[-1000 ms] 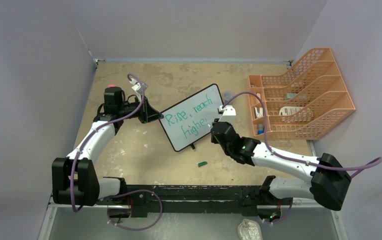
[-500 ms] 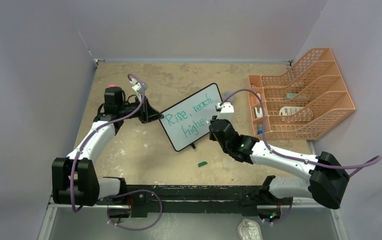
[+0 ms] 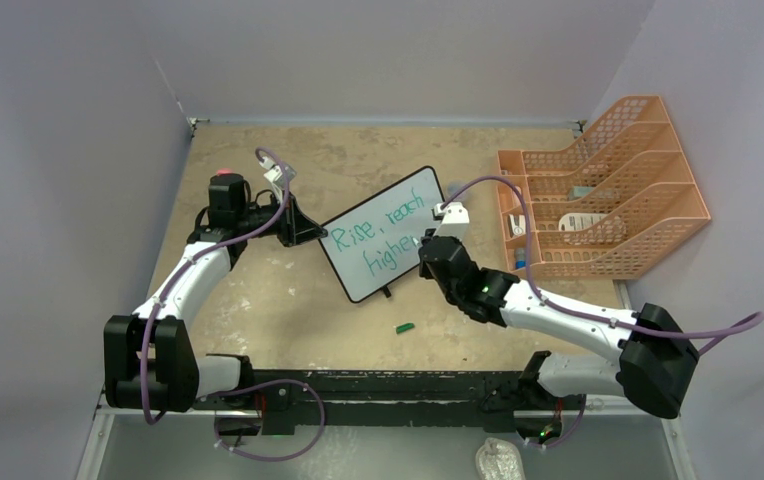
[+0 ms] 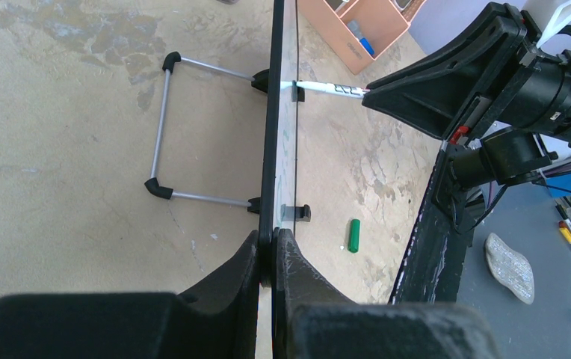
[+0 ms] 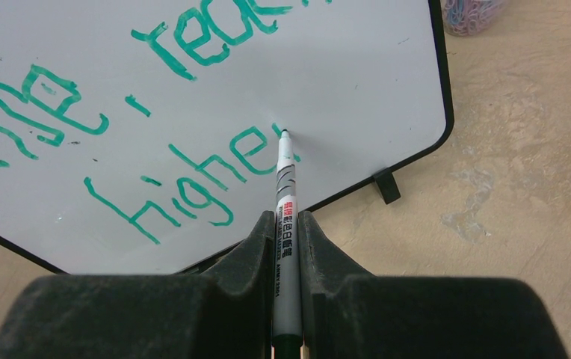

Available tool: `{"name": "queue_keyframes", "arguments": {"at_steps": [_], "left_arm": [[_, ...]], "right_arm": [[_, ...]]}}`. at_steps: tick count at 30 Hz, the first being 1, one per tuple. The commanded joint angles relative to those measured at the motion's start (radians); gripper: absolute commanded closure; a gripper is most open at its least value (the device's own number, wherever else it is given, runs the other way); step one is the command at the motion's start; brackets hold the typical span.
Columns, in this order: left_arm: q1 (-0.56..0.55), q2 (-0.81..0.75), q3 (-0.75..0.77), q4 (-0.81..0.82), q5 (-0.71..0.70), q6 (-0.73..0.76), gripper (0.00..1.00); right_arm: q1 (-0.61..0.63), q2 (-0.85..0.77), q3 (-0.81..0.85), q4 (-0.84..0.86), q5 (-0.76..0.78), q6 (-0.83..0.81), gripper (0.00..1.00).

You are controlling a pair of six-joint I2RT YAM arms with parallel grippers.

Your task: Write a sentence on the whiteboard

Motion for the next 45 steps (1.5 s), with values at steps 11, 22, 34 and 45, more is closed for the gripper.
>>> {"name": "queue_keyframes", "arguments": {"at_steps": [11, 22, 34, 45], "left_arm": [[-0.01, 0.007, 0.021, -0.02, -0.017, 0.041, 1.0], [-0.01, 0.006, 0.022, -0.02, -0.024, 0.041, 1.0], [-0.01, 0.006, 0.021, -0.023, -0.025, 0.042, 1.0], [-0.01, 0.007, 0.022, -0.023, -0.024, 0.042, 1.0]], "right_arm": [[-0.016, -0.005, 0.047, 0.045, 0.045, -0.013, 1.0], [-0.019, -0.073, 0.022, -0.028, 0.038, 0.031, 1.0], [-0.033, -0.087, -0.046, -0.032, 0.022, 0.078, 1.0], [-0.063, -0.061, -0.05, 0.018, 0.001, 0.064, 1.0]]}}
